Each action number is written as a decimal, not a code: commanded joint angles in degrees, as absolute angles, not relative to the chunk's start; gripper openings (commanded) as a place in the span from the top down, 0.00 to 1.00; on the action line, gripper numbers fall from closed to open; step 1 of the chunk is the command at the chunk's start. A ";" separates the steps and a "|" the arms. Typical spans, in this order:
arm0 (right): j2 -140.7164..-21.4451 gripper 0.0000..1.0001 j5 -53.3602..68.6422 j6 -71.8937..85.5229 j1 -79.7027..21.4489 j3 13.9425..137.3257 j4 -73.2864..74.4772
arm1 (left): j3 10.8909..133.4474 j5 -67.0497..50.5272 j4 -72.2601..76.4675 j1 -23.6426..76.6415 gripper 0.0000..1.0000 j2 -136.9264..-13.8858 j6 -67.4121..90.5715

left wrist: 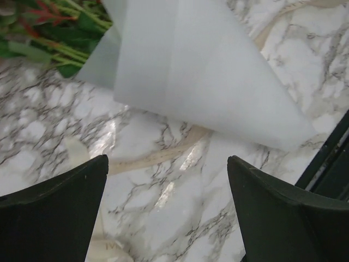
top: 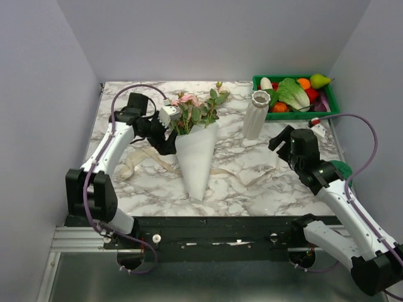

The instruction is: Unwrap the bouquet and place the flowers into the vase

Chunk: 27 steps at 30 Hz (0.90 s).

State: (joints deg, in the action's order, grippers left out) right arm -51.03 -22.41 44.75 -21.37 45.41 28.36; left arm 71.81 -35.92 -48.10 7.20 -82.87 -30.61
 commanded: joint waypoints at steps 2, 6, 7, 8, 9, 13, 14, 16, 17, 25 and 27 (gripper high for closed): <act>-48.87 0.20 -20.04 40.26 -21.36 43.07 25.31 | 79.79 -46.05 -52.55 8.88 0.01 -95.26 -34.00; -47.20 0.20 -17.15 38.76 -21.36 41.84 23.56 | 87.61 -48.16 -55.90 8.88 0.01 -102.64 -36.65; -46.85 0.20 -16.88 38.67 -21.36 41.66 23.38 | 88.50 -48.60 -56.25 8.88 0.01 -104.40 -36.56; -46.15 0.20 -16.53 38.41 -21.36 41.40 22.94 | 89.20 -48.78 -56.51 8.96 0.01 -105.11 -36.65; -45.97 0.20 -15.91 38.41 -21.44 41.40 22.68 | 90.43 -48.95 -56.69 9.05 0.01 -105.73 -36.74; -45.35 0.25 -14.59 38.06 -21.36 41.66 21.80 | 92.72 -49.22 -59.14 9.67 0.04 -108.62 -38.67; -45.35 0.27 -14.42 37.88 -21.36 41.75 21.62 | 92.99 -49.39 -59.50 9.75 0.05 -109.07 -39.45; -45.26 0.30 -13.89 37.79 -21.27 42.10 21.10 | 92.55 -49.31 -59.50 9.76 0.07 -109.60 -40.07; -45.26 0.32 -13.71 37.71 -21.36 42.36 21.27 | 92.20 -49.31 -59.50 9.76 0.07 -109.60 -40.60; -45.26 0.34 -11.78 37.97 -21.44 43.24 20.83 | 90.70 -47.28 -58.45 10.20 0.06 -111.09 -40.78; -45.00 0.36 -11.52 37.97 -21.36 43.16 20.66 | 90.70 -46.67 -57.84 10.20 0.06 -111.36 -40.26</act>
